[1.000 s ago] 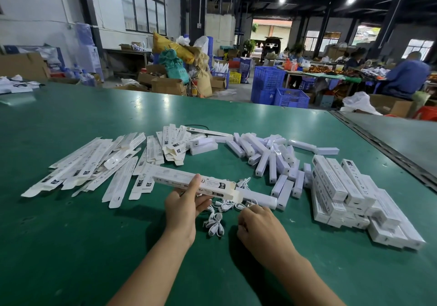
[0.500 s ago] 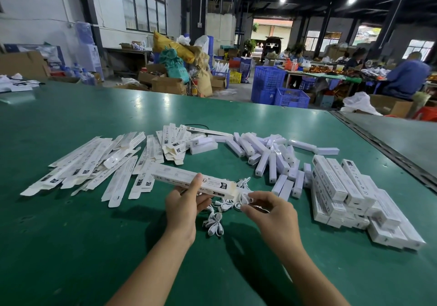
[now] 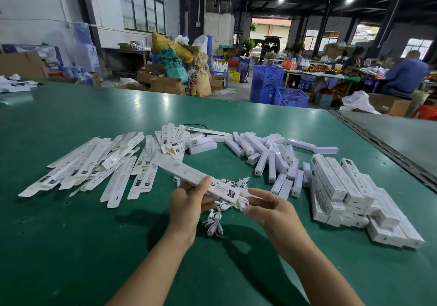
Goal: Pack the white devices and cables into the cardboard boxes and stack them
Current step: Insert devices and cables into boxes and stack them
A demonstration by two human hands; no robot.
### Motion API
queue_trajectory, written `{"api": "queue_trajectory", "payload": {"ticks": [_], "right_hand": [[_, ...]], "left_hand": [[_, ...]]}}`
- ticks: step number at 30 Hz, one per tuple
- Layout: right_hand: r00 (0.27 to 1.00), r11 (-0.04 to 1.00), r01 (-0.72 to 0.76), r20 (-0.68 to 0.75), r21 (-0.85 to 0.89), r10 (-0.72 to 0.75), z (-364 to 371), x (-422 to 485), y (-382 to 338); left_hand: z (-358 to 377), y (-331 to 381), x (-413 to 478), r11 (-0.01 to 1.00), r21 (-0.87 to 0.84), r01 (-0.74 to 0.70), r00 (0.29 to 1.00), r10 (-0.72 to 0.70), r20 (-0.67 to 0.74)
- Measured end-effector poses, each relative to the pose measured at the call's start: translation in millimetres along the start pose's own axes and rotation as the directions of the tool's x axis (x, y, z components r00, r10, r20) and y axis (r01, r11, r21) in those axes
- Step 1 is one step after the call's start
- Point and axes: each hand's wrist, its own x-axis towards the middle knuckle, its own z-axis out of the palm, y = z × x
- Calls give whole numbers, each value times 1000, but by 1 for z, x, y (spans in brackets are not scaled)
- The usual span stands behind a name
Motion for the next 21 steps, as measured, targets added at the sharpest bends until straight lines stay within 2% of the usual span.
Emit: {"api": "queue_trajectory", "payload": {"ticks": [3,8,15,21], "right_hand": [[992,974,-125,50,188,118,-3,3,-1],[972,948,-233,86,216,219,-3,5,2],[983,960,-173,-24,219,182,-2,6,8],[973,932,-227,18,281,231,0,4,5]], "left_hand": [[0,0,-2,999,37,-12,999,10,44],[1,-1,-3,998,53,-29,998,25,61],[2,-7,-4,994,78,-78,990,68,122],[1,-11,-1,994,75,-86,993,79,88]]}}
